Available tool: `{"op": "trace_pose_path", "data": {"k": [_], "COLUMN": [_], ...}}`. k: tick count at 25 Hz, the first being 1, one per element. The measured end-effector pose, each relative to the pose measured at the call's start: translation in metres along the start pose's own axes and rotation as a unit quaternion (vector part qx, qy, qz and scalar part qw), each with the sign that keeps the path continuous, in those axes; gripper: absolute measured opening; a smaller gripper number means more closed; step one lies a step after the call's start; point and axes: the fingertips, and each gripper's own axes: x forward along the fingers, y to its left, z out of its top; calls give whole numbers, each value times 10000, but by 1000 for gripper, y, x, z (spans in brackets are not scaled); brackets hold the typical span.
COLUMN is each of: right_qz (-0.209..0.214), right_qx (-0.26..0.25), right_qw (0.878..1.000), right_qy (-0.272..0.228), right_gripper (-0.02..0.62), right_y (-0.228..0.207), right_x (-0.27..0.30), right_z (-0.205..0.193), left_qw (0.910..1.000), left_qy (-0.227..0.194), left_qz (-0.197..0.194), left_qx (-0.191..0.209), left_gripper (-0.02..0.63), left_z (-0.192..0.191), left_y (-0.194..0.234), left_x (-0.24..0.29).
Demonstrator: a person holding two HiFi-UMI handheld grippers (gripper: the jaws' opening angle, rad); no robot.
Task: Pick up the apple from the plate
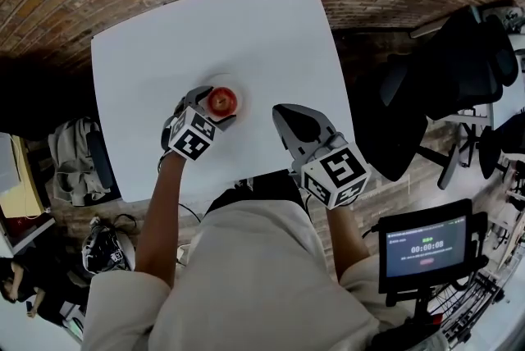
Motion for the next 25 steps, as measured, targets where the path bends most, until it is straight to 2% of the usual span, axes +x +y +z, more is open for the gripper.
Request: {"op": "trace_pose_path", "data": {"k": [14, 25], "right_qz": [86, 93], "right_qx": [36, 46], "right_qw": [10000, 9999], "right_qy": [36, 57], "right_gripper": [0, 0], "right_y": [2, 1], "right_x": [-1, -4], "right_z": [-6, -10], "left_qw": [9994, 9990], "left_qy": [353, 440], "left_qz": [2, 71], "left_qx": [48, -56], "left_gripper": [380, 380], "left_z": [-14, -24], "left_y": [0, 1], "left_x": [15, 19]}}
